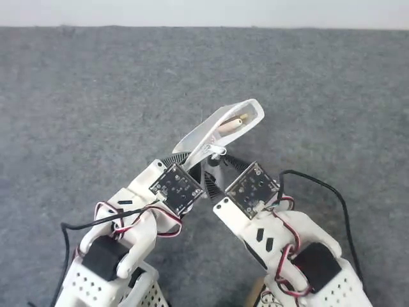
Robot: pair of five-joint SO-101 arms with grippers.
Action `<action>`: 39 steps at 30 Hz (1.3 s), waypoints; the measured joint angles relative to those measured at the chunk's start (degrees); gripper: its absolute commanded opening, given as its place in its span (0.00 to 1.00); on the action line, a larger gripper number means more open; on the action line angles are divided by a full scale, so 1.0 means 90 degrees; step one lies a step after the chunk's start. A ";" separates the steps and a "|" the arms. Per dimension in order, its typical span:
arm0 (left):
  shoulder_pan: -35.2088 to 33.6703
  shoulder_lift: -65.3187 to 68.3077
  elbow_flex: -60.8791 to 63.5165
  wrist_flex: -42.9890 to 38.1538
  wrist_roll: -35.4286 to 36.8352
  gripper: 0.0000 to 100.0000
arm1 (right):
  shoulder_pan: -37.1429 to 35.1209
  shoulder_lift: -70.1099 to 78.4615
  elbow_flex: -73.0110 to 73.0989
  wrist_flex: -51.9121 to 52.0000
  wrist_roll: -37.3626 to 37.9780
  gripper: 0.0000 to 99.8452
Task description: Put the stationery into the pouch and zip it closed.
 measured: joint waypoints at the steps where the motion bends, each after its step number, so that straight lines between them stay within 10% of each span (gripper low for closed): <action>1: 0.0000 0.0000 0.0000 0.0000 0.0000 0.01 | 0.0059 0.0000 0.0029 -0.0078 0.0000 0.13; 39: 0.0000 0.0000 0.0000 0.0000 0.0000 0.01 | 0.0684 0.0059 0.0928 -0.1280 -0.0010 0.13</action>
